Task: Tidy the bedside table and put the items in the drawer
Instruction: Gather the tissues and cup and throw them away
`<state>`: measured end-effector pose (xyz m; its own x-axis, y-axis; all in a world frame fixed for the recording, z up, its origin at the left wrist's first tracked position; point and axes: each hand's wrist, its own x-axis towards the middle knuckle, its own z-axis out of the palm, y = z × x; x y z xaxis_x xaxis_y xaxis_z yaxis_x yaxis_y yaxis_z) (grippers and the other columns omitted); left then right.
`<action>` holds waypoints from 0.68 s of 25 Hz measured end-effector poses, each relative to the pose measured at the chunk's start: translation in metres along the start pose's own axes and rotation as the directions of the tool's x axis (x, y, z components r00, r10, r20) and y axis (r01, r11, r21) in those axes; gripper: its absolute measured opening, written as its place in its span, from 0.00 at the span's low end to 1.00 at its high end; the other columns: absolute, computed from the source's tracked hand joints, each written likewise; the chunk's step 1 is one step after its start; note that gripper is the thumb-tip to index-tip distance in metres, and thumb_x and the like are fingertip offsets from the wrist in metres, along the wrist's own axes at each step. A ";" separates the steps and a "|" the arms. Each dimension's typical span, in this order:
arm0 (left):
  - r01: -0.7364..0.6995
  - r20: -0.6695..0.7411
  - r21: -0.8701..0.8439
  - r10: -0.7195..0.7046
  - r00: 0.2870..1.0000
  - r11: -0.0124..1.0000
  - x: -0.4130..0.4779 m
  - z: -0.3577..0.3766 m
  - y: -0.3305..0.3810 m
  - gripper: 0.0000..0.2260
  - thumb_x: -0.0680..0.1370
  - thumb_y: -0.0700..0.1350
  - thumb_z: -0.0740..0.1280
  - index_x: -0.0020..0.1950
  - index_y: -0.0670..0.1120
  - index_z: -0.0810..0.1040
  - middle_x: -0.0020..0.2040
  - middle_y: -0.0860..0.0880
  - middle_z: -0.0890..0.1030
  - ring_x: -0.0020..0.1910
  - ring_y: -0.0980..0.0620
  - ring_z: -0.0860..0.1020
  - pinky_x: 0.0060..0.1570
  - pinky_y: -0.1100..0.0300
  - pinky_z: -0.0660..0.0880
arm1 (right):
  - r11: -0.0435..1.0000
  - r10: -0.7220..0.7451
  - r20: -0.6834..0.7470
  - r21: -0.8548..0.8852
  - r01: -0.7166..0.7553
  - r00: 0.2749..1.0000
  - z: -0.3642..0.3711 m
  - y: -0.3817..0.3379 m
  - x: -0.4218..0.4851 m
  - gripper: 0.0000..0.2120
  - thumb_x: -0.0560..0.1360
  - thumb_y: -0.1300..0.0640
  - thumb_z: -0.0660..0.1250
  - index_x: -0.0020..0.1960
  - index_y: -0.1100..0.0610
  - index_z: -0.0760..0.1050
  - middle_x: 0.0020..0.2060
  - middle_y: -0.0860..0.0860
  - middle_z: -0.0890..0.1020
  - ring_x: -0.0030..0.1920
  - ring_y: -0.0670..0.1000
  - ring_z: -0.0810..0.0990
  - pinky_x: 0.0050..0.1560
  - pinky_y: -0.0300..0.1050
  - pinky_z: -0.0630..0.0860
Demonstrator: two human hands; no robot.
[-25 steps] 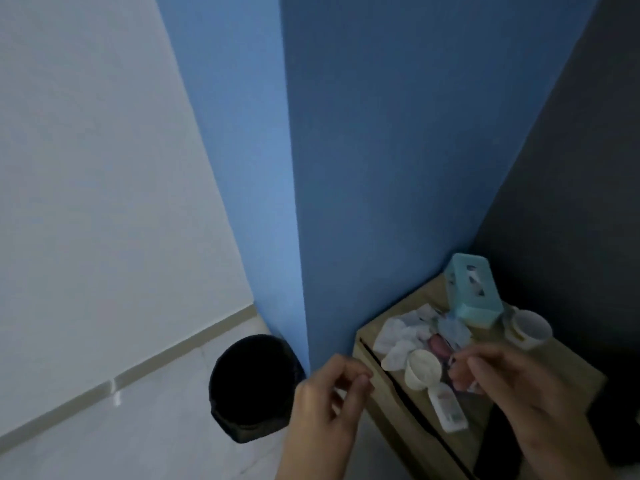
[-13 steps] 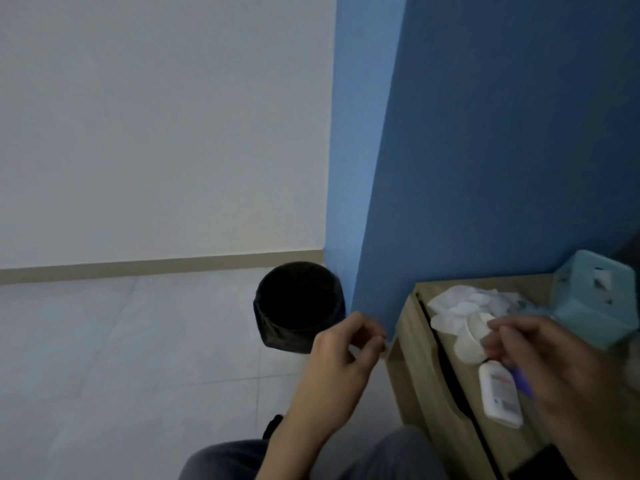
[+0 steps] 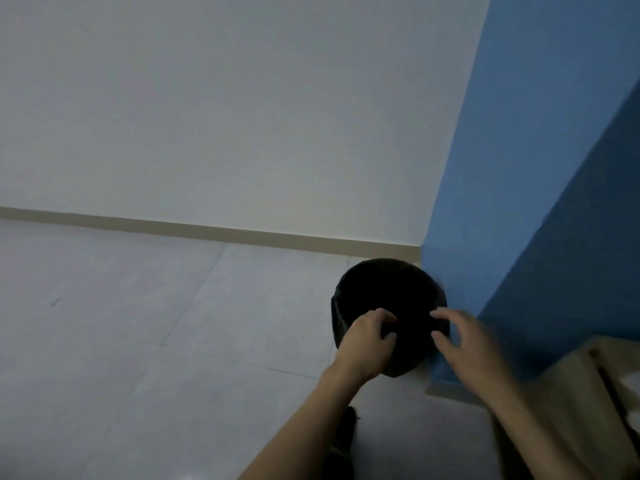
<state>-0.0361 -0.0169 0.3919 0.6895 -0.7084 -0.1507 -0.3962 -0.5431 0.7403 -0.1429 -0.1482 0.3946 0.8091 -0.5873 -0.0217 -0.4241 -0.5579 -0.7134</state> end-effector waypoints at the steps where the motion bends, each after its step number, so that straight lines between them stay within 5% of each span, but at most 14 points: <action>1: 0.024 0.027 0.035 -0.024 0.999 0.999 0.013 0.008 -0.011 0.16 0.77 0.42 0.62 0.65 0.44 0.72 0.64 0.45 0.75 0.62 0.48 0.74 0.62 0.56 0.72 | 0.998 -0.002 0.049 -0.069 0.005 0.999 0.016 0.010 0.016 0.18 0.75 0.59 0.64 0.64 0.54 0.70 0.63 0.51 0.73 0.62 0.50 0.72 0.57 0.41 0.69; 5: 0.060 0.146 0.213 -0.092 0.985 0.975 0.060 0.049 -0.070 0.17 0.77 0.41 0.61 0.65 0.43 0.72 0.63 0.43 0.74 0.62 0.44 0.73 0.63 0.48 0.71 | 0.937 0.040 0.333 -0.340 0.081 0.942 0.090 0.066 0.063 0.27 0.75 0.57 0.63 0.72 0.53 0.60 0.70 0.50 0.67 0.70 0.50 0.64 0.69 0.45 0.62; 8: -0.036 0.252 0.434 -0.083 0.964 0.900 0.080 0.080 -0.105 0.19 0.77 0.39 0.60 0.68 0.42 0.70 0.68 0.42 0.72 0.71 0.43 0.63 0.74 0.45 0.53 | 0.835 0.079 0.459 -0.515 0.193 0.885 0.126 0.100 0.077 0.25 0.76 0.58 0.61 0.72 0.52 0.60 0.69 0.50 0.69 0.71 0.50 0.63 0.74 0.53 0.49; 10: -0.109 0.306 0.550 -0.078 0.949 0.828 0.091 0.099 -0.123 0.21 0.76 0.36 0.60 0.69 0.42 0.68 0.69 0.42 0.71 0.73 0.43 0.60 0.74 0.47 0.46 | 0.777 0.067 0.464 -0.579 0.245 0.883 0.144 0.119 0.082 0.19 0.76 0.60 0.59 0.67 0.53 0.67 0.62 0.50 0.75 0.64 0.50 0.70 0.74 0.53 0.50; 13: -0.132 0.266 0.602 -0.042 0.963 0.787 0.099 0.110 -0.132 0.19 0.75 0.33 0.60 0.66 0.42 0.72 0.63 0.42 0.77 0.67 0.44 0.69 0.74 0.51 0.49 | 0.767 -0.019 0.404 -0.581 0.272 0.915 0.152 0.129 0.084 0.15 0.75 0.65 0.58 0.58 0.54 0.74 0.53 0.51 0.80 0.52 0.49 0.76 0.61 0.41 0.66; 15: -0.126 0.230 0.589 -0.016 0.973 0.798 0.097 0.113 -0.134 0.18 0.75 0.33 0.60 0.63 0.43 0.75 0.60 0.42 0.79 0.62 0.43 0.74 0.72 0.53 0.56 | 0.790 -0.056 0.376 -0.550 0.271 0.925 0.155 0.132 0.079 0.13 0.74 0.67 0.59 0.53 0.55 0.77 0.49 0.52 0.81 0.47 0.49 0.76 0.44 0.39 0.67; 17: -0.131 0.222 0.573 0.000 0.975 0.809 0.083 0.111 -0.131 0.17 0.75 0.33 0.60 0.62 0.43 0.76 0.58 0.41 0.80 0.59 0.41 0.75 0.66 0.53 0.63 | 0.810 -0.062 0.361 -0.526 0.258 0.930 0.156 0.132 0.065 0.13 0.73 0.68 0.59 0.51 0.56 0.78 0.47 0.53 0.82 0.46 0.50 0.78 0.40 0.38 0.65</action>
<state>0.0060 -0.0547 0.2097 0.5374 -0.7910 -0.2924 -0.7581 -0.6050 0.2434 -0.0830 -0.1690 0.1897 0.9260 -0.3001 -0.2288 -0.3489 -0.9121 -0.2155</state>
